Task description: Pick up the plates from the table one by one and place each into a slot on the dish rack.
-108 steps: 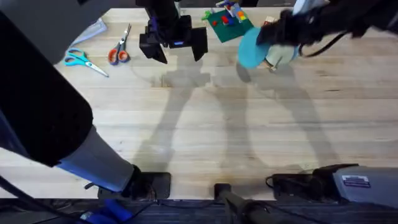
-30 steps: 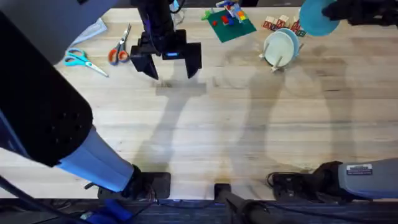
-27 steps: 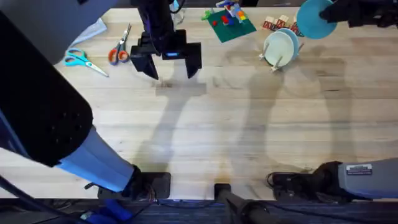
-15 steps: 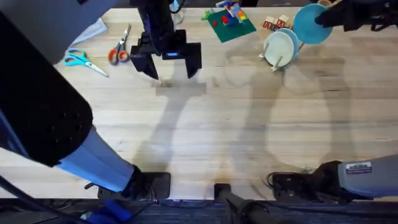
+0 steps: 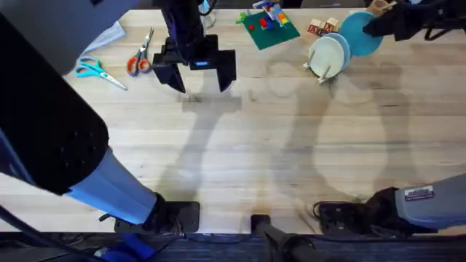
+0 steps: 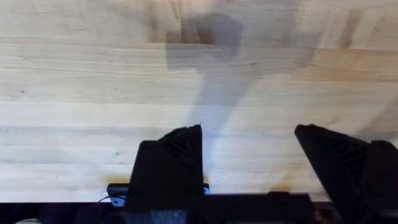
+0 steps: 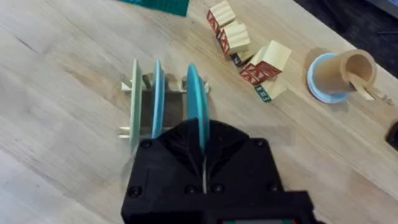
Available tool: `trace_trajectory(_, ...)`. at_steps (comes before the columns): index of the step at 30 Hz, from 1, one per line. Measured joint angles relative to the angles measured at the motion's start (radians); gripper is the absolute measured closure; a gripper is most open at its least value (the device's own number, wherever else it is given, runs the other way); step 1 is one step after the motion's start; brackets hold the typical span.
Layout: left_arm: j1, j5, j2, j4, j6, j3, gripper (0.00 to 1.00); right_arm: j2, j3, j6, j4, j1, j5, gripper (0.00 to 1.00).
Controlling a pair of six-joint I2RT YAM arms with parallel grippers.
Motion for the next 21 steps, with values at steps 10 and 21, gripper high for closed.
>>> trace_trajectory(10,0.0,0.0,0.0,0.0,0.0,0.0,0.087,0.04,0.0,0.0,0.03,0.0,0.0,0.97)
trace_trajectory(21,0.0,0.0,0.0,0.0,0.0,0.0,0.087,0.092,0.0,0.003,0.051,0.004,0.0,0.97)
